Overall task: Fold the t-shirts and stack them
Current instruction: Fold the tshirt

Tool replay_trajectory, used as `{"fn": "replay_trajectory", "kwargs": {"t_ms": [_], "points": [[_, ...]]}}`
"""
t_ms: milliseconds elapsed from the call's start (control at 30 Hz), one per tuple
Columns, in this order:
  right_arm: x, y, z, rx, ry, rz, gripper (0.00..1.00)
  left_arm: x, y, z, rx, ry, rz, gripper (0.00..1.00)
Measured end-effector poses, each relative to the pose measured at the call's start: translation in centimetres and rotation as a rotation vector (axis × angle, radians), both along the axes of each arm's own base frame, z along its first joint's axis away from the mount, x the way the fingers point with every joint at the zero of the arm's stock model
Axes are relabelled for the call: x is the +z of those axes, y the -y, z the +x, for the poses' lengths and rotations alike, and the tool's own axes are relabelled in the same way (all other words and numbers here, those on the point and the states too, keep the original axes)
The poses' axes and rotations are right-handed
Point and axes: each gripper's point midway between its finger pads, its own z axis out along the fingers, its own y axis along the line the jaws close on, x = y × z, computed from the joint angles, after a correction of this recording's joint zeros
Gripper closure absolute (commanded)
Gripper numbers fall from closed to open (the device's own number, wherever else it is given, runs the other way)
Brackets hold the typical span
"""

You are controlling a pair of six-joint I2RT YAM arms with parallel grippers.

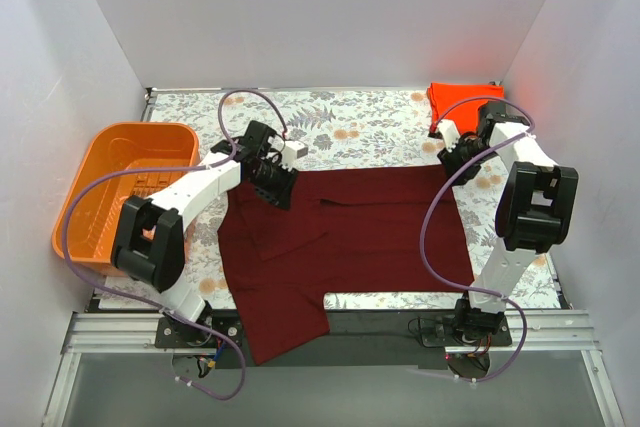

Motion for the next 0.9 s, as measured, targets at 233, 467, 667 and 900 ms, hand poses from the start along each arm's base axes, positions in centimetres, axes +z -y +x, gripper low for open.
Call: {"fn": "replay_trajectory", "kwargs": {"t_ms": [233,467,667,900], "points": [[0.8,-1.0,0.6,-0.011,0.012,0.016,0.64,-2.5,-4.9,6.1,0.26,-0.016,0.07,0.71],[-0.9,-1.7,1.5,-0.033,-0.006,-0.009,0.66,-5.5,-8.8,8.0,0.374,-0.012,0.206,0.71],[-4.3,0.0,2.3,-0.093,-0.013,-0.106,0.65,-8.1,-10.7,9.4,0.407,-0.025,0.285,0.71],[-4.3,0.6,5.7,-0.168,0.05,-0.16,0.65,-8.2,-11.2,13.4,0.441,-0.007,0.252,0.72]]}}
